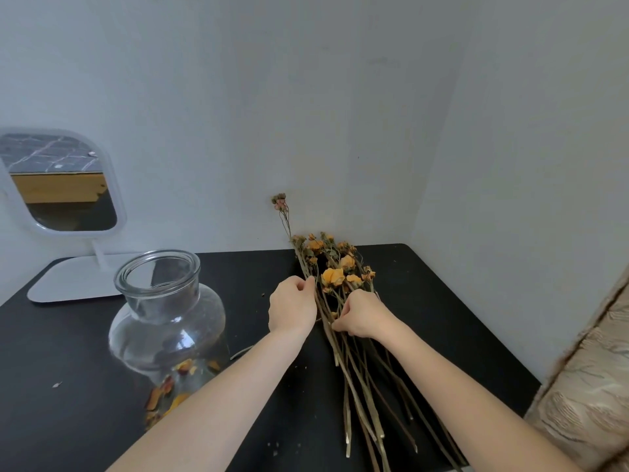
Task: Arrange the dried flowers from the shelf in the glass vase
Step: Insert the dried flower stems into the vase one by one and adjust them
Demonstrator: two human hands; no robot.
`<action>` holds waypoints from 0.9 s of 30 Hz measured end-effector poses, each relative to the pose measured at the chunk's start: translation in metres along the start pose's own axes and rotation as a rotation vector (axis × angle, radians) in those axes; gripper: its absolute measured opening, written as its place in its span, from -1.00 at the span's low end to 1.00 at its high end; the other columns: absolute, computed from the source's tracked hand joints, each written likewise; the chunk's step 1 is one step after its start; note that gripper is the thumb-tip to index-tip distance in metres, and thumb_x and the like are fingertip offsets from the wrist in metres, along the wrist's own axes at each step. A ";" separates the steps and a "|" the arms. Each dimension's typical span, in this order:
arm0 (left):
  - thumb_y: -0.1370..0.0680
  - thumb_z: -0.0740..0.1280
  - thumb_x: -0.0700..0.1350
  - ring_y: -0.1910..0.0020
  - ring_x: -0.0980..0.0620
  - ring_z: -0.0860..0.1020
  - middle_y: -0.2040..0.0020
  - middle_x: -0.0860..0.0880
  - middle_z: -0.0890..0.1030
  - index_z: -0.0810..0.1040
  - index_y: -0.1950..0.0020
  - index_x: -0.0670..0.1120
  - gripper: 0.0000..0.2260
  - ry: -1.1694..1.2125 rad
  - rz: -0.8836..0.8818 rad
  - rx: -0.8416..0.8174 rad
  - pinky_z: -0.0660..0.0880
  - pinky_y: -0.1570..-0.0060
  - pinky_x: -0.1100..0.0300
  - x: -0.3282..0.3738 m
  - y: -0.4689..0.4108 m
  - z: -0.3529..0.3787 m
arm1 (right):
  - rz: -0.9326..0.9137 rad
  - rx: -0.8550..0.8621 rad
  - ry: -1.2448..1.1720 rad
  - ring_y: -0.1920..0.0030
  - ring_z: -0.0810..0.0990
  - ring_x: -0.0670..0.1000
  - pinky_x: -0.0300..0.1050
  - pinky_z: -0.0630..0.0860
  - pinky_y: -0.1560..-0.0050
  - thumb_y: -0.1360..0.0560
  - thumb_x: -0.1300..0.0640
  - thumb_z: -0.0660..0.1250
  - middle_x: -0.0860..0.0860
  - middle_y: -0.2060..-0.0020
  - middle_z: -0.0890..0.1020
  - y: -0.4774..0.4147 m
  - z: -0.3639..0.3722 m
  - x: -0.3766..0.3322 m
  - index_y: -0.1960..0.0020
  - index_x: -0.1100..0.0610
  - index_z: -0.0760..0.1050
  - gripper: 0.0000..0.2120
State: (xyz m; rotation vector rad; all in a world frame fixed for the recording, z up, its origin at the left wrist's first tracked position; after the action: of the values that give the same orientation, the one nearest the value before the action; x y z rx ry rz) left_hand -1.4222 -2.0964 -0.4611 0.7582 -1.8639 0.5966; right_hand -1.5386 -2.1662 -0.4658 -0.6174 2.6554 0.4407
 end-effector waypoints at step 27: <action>-0.61 0.15 -0.04 0.34 0.13 0.41 0.31 0.04 0.47 0.53 0.13 -0.13 -0.75 0.045 0.030 0.029 0.29 0.39 0.24 0.011 0.006 -0.018 | -0.038 0.063 -0.638 0.56 0.23 -0.06 -0.17 0.36 0.30 -0.46 0.12 0.32 -0.05 0.60 0.29 0.038 -0.057 0.009 0.60 0.03 0.33 -0.54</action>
State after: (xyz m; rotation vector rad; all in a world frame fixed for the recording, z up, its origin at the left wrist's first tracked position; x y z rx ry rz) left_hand -1.4188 -2.0822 -0.4446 0.7311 -1.8317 0.6554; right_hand -1.5800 -2.1588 -0.4113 -0.4161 2.0388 0.4495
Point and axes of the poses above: each hand's wrist, its own y-axis away from the middle knuckle, its own z-axis out of the palm, x = y × z, the point moved 6 cm from there along -y, towards the middle knuckle
